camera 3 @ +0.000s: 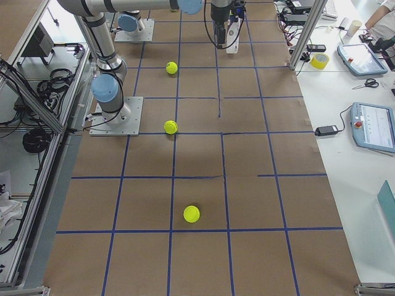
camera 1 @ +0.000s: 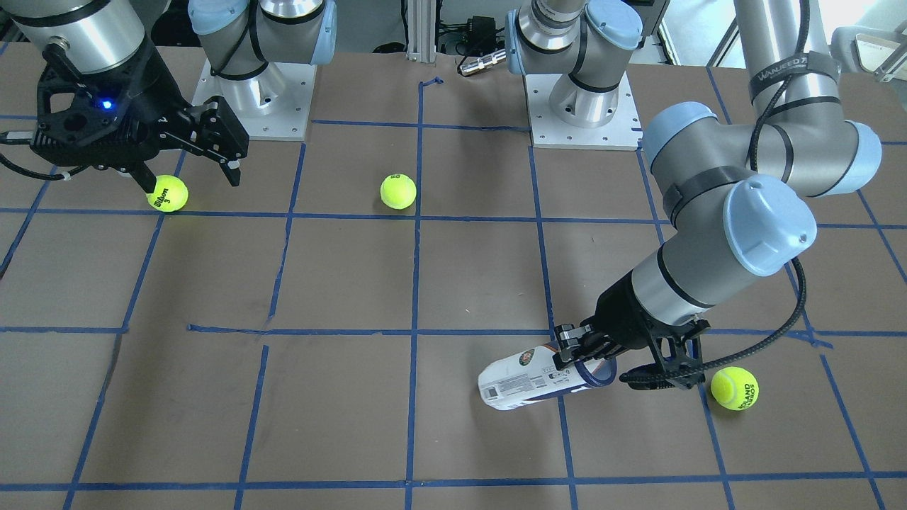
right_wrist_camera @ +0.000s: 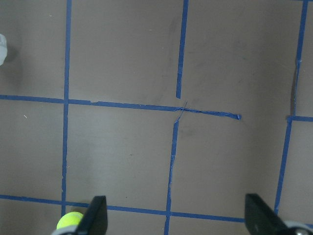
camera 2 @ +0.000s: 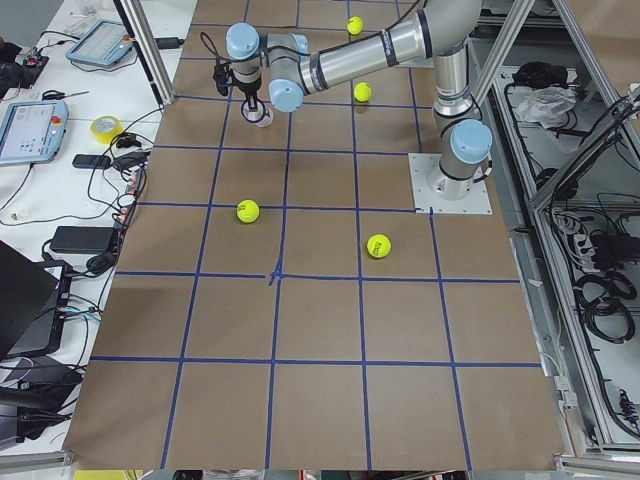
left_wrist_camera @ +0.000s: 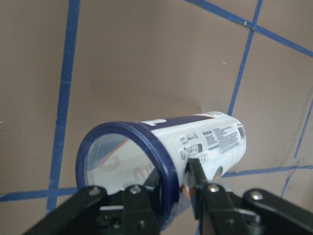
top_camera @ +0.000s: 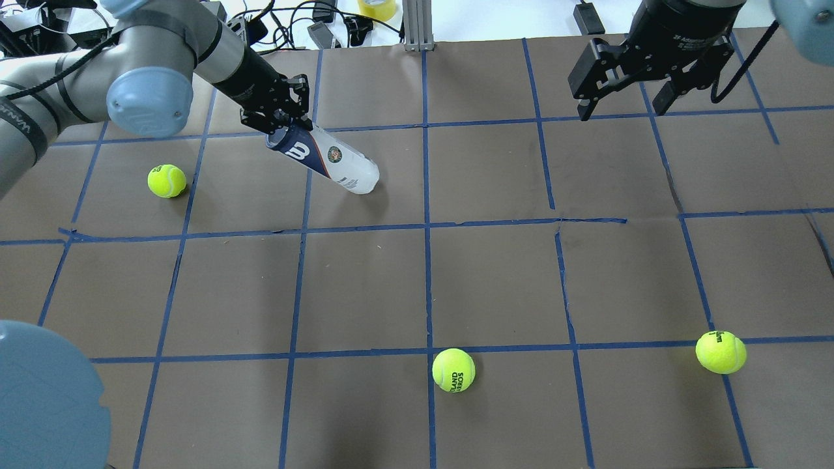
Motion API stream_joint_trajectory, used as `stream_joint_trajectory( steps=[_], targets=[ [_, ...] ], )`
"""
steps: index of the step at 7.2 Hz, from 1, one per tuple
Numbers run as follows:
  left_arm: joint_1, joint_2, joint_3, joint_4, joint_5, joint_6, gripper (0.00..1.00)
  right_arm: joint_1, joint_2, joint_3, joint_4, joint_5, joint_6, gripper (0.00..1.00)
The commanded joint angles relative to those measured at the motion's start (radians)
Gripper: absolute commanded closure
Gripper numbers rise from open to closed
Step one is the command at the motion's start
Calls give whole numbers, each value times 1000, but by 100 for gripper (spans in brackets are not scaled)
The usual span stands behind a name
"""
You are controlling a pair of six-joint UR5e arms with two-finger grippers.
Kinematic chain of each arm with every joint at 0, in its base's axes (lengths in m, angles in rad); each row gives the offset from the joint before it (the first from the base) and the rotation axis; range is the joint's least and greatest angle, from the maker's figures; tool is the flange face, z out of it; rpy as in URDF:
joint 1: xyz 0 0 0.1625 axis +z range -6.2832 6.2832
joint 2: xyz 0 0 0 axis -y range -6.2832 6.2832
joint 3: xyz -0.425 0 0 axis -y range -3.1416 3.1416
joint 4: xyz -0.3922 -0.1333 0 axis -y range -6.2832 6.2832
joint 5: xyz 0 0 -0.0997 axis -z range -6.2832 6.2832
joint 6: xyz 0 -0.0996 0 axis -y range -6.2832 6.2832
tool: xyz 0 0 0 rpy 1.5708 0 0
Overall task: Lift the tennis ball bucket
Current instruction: 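Tilt the can upright with the left gripper and stand it on the table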
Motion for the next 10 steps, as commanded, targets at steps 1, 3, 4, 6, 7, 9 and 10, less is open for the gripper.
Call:
stream_joint_trajectory(
  steps=[1,3,4,6,7,9,10],
  targets=[
    [-62,0,85,-38,107,-36,100,0,0,1,-2,0,-1,0],
    [-127,-11,92,-15,185,-72,100,0,0,1,-2,2,-1,0],
    [-162,-26,91,23,243,-49,100,0,0,1,-2,2,1,0],
    [-193,-45,88,37,274,32,100,0,0,1,-2,2,1,0],
    [-208,-58,89,30,287,39,100,0,0,1,-2,2,1,0],
    [-211,-69,85,29,275,22,100,0,0,1,0,2,1,0],
    [-213,-68,86,32,287,-1,3,0,0,1,0,2,1,0]
  ],
)
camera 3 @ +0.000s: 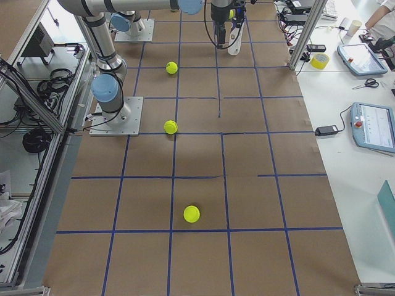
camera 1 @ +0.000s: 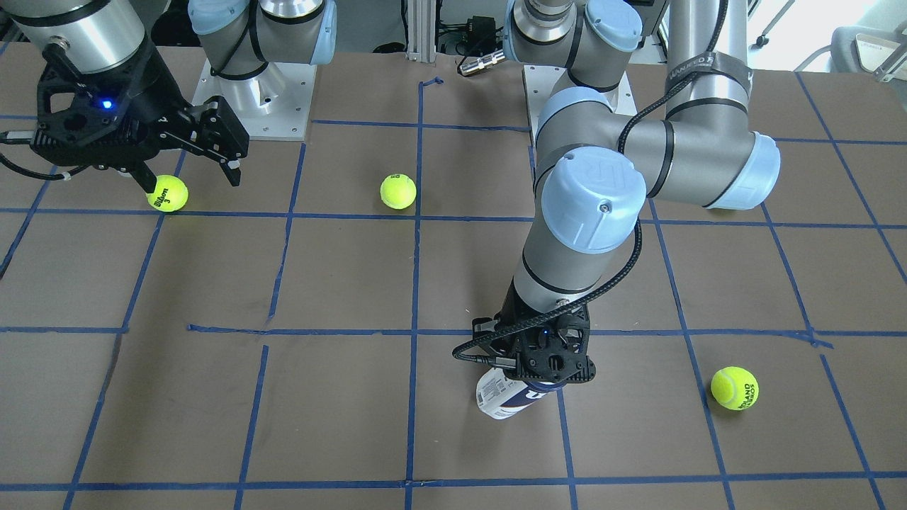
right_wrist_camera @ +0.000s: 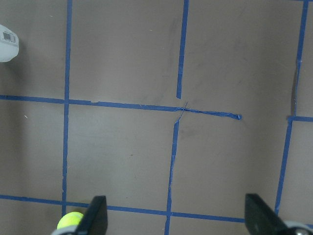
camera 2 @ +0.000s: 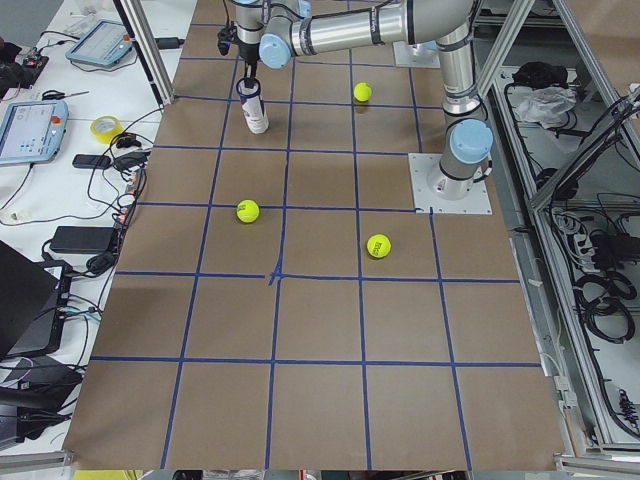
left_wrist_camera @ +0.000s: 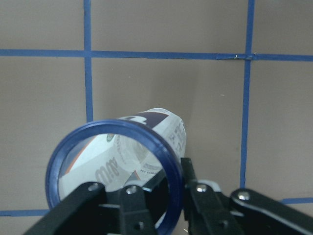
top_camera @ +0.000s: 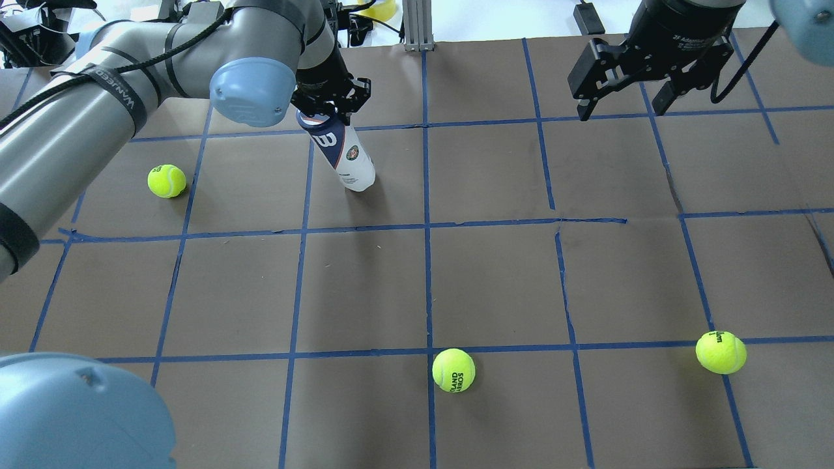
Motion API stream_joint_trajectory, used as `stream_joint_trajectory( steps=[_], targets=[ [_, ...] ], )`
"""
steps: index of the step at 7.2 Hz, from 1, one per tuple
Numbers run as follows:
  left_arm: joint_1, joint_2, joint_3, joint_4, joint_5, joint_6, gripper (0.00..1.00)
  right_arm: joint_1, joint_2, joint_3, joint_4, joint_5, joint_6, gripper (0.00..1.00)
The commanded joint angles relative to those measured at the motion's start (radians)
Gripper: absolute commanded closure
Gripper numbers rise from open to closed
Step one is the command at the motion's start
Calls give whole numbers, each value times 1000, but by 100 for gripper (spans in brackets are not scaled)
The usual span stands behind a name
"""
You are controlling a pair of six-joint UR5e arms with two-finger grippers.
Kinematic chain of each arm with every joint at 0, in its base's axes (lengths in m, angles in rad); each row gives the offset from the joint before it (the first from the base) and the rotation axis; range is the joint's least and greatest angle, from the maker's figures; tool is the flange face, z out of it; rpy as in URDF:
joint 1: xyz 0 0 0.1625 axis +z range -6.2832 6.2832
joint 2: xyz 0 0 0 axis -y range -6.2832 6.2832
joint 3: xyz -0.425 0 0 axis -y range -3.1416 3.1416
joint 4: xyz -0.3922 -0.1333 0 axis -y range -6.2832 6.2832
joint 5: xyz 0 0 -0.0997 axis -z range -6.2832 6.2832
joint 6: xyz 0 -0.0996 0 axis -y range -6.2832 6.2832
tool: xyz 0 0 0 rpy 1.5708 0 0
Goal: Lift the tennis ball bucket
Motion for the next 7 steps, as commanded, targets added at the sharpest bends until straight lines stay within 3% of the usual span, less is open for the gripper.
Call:
stream_joint_trajectory(
  steps=[1,4,7],
  targets=[
    [-3,3,3,-6,5,-59,0,0,0,0,1,0,0,0],
    [-6,49,16,-50,-4,-83,0,0,0,0,-1,0,0,0],
    [7,89,149,-270,7,-63,0,0,0,0,1,0,2,0]
  ],
)
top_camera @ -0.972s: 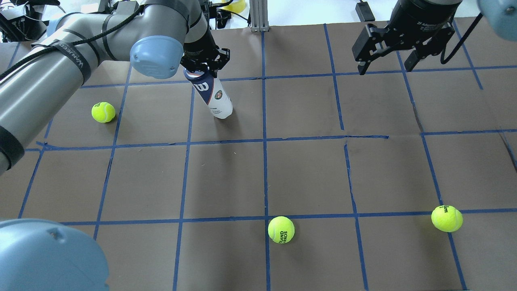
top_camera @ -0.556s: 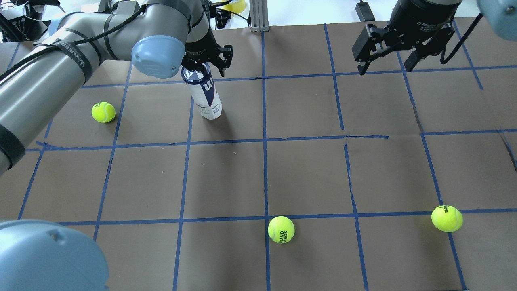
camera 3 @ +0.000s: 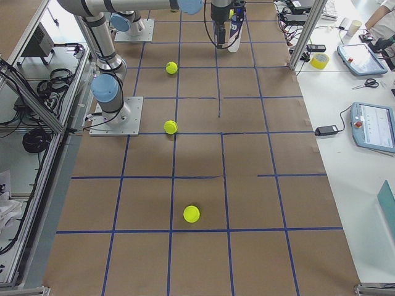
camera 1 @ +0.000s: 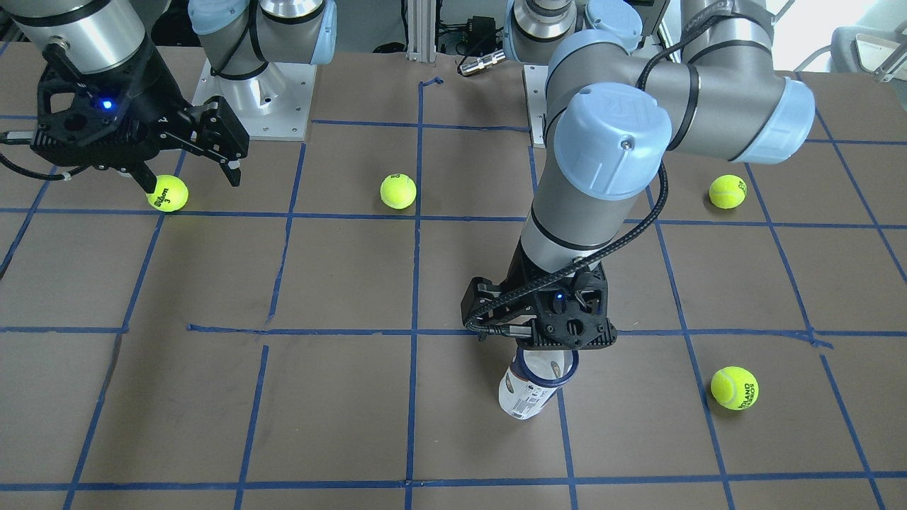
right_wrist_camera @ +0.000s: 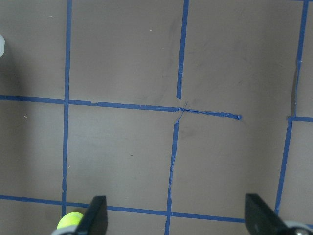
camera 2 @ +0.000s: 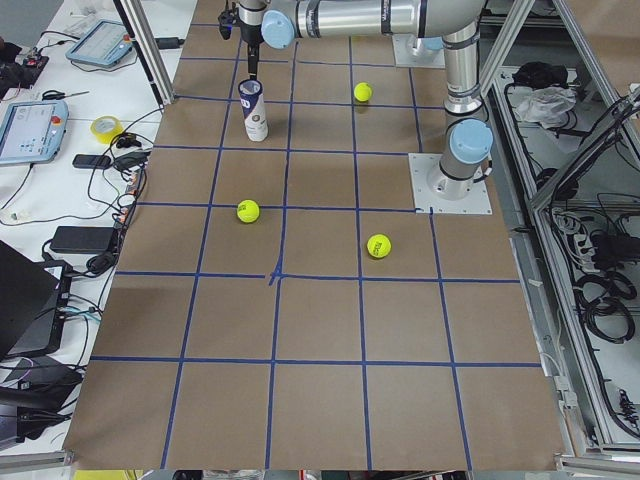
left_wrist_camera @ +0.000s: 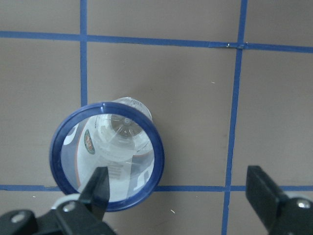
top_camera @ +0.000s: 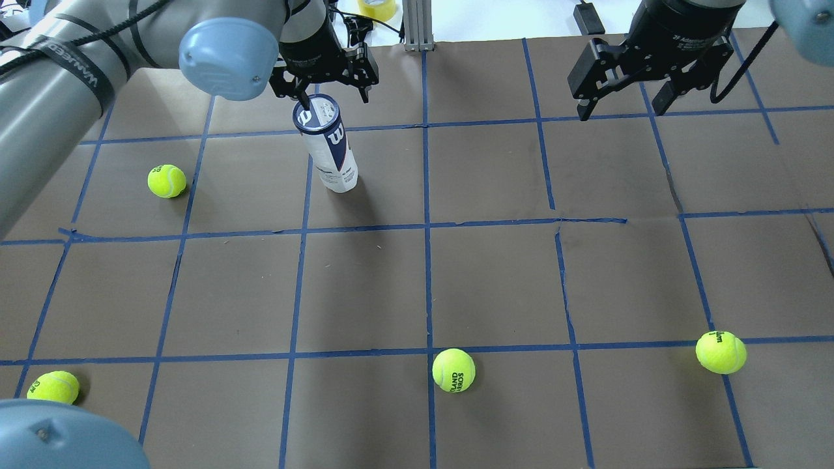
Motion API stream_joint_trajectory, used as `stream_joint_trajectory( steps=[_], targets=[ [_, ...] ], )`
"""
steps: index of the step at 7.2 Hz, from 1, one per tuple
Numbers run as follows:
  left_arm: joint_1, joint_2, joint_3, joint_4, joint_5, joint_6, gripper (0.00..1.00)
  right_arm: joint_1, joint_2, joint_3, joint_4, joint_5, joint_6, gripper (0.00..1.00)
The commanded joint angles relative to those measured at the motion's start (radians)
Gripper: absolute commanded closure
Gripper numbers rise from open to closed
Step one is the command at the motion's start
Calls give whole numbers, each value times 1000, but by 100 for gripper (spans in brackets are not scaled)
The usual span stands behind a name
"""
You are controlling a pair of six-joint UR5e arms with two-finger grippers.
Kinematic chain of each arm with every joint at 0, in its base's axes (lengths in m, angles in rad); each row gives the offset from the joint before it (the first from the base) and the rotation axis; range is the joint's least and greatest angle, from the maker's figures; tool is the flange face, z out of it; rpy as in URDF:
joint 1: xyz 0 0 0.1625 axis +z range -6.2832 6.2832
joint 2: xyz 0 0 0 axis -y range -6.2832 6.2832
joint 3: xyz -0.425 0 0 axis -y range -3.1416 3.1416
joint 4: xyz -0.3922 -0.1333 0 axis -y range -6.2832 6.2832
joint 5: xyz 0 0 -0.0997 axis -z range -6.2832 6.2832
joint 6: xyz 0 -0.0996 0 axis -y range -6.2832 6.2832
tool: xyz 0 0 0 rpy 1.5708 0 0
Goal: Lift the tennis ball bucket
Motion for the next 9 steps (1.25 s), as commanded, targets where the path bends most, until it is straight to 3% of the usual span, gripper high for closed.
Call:
stream_joint_trajectory(
  steps=[1,3,5,9],
  targets=[
    [32,36,74,-107,7,113,0,0,0,0,1,0,1,0],
    [157,98,65,-219,7,195,0,0,0,0,3,2,1,0],
    [221,158,4,-229,16,250,0,0,0,0,3,0,1,0],
    [224,308,-189,-207,12,246,0,0,-3,20,-2,0,1,0]
  ],
)
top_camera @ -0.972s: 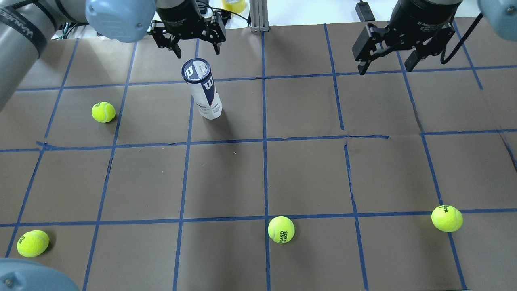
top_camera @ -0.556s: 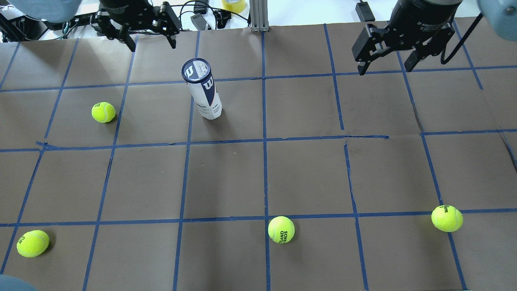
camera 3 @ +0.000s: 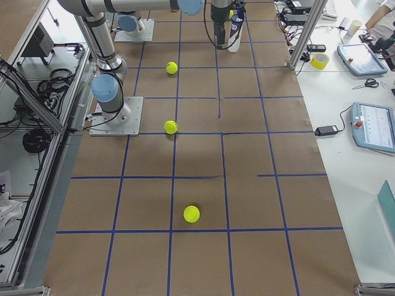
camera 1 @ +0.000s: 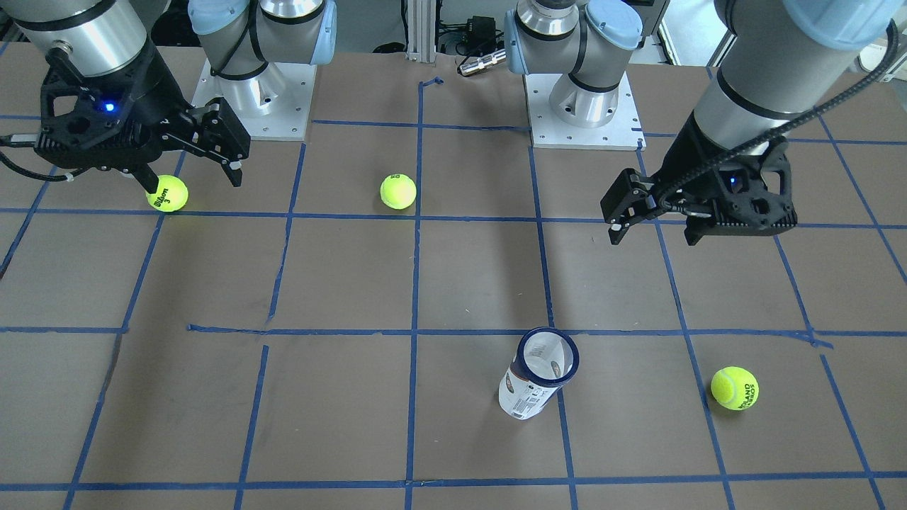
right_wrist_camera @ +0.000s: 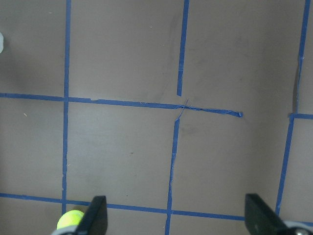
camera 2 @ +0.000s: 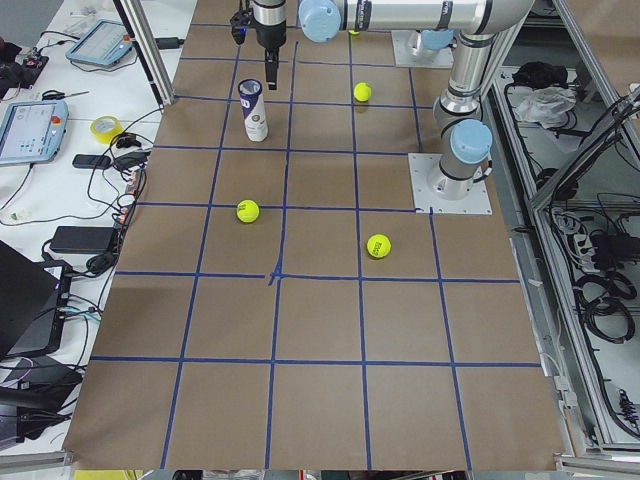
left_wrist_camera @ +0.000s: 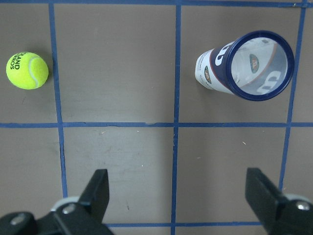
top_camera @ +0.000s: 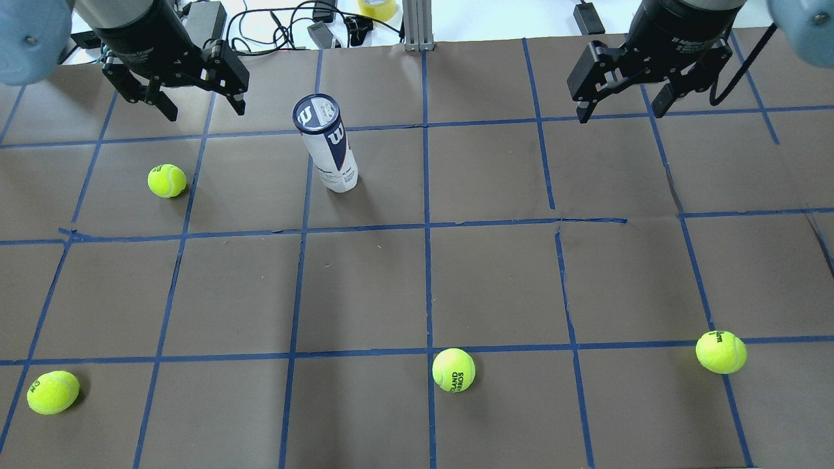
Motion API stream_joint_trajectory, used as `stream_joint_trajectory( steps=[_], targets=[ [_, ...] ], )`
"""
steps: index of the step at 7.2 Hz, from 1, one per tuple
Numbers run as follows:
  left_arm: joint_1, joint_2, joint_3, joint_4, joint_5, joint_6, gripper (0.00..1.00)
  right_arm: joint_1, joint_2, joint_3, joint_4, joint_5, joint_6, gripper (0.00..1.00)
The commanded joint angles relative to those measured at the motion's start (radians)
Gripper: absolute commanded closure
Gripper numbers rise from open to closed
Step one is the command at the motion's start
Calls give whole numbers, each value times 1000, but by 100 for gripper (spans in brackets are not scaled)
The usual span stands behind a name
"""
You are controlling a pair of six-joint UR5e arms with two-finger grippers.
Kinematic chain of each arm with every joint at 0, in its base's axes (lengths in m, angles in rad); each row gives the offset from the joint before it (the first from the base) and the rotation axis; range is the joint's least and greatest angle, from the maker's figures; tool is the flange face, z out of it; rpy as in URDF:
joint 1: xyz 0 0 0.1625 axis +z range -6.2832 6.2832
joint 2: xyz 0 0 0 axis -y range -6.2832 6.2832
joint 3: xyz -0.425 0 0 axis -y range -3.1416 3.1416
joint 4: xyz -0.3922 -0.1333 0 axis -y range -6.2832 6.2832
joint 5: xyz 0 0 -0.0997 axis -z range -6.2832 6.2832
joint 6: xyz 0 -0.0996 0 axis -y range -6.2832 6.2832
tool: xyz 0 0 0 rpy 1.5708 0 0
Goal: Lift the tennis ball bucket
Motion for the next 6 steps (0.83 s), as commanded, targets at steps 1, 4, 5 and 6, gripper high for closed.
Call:
stream_joint_trajectory(
  steps=[1,4,5,6],
  targets=[
    [1,55,-78,29,0,-8,0,0,-2,10,-7,1,-1,0],
    [1,65,-85,26,3,0,0,0,-2,10,-10,0,-3,0],
    [1,66,-85,25,5,0,0,-2,-3,10,-12,0,-3,0],
    [1,71,-85,19,5,0,0,-2,-2,10,-13,0,-3,0]
  ],
)
